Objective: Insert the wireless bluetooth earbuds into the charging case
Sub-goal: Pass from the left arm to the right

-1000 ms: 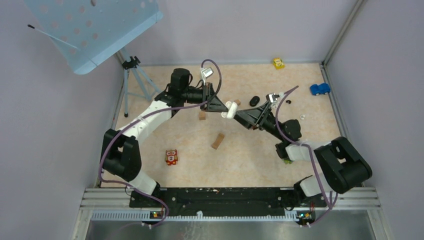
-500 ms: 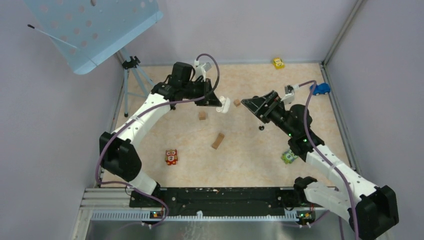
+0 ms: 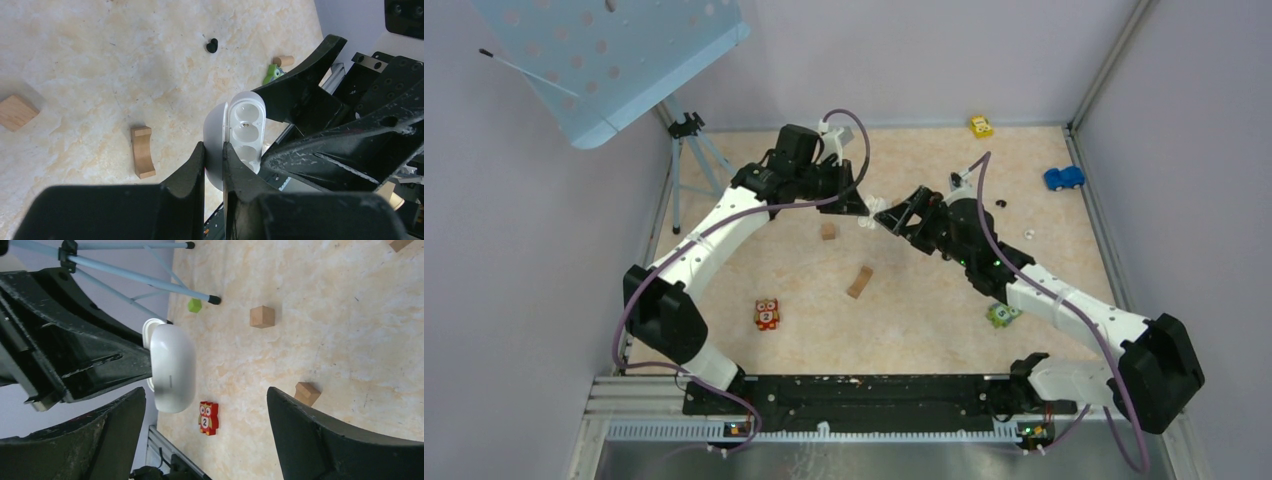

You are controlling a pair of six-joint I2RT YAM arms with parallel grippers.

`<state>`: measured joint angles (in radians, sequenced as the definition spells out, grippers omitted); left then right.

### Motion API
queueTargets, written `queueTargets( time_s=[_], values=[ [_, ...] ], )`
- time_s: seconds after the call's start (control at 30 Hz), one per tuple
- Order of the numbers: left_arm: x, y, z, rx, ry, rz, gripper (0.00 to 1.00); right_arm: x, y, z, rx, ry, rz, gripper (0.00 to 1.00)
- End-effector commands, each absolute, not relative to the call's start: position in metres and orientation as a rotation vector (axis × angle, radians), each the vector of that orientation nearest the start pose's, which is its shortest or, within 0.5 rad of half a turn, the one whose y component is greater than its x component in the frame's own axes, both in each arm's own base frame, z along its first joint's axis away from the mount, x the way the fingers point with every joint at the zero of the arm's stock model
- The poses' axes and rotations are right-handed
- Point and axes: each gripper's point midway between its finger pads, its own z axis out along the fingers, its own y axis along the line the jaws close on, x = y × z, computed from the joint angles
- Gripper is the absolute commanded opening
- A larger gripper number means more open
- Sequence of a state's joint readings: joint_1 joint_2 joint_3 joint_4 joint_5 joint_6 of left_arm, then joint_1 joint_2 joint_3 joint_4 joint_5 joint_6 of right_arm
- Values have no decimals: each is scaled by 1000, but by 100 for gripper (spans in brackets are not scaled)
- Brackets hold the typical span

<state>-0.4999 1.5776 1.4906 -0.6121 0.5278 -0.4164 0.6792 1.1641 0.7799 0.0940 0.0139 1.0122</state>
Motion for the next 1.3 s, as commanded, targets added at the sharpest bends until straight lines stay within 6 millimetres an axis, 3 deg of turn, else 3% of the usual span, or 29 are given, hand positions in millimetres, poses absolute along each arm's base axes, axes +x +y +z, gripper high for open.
queueTargets(
  time_s=[0.0,0.13,0.6,0.97,1.27],
  values=[
    [316,-290,263,421,2301,-1053,0,300,283,255,309,1898,1144,82],
    [316,-290,262,421,2303,-1052,0,299,288,256,290,1893,1172,74],
    [313,-291,258,438,2315,-1047,0,299,299,260,238,1896,1215,63],
    [313,-293,256,449,2322,-1053,0,299,301,265,224,1880,1227,46],
    [310,-296,255,467,2323,-1058,0,299,302,264,224,1883,1233,53]
  ],
)
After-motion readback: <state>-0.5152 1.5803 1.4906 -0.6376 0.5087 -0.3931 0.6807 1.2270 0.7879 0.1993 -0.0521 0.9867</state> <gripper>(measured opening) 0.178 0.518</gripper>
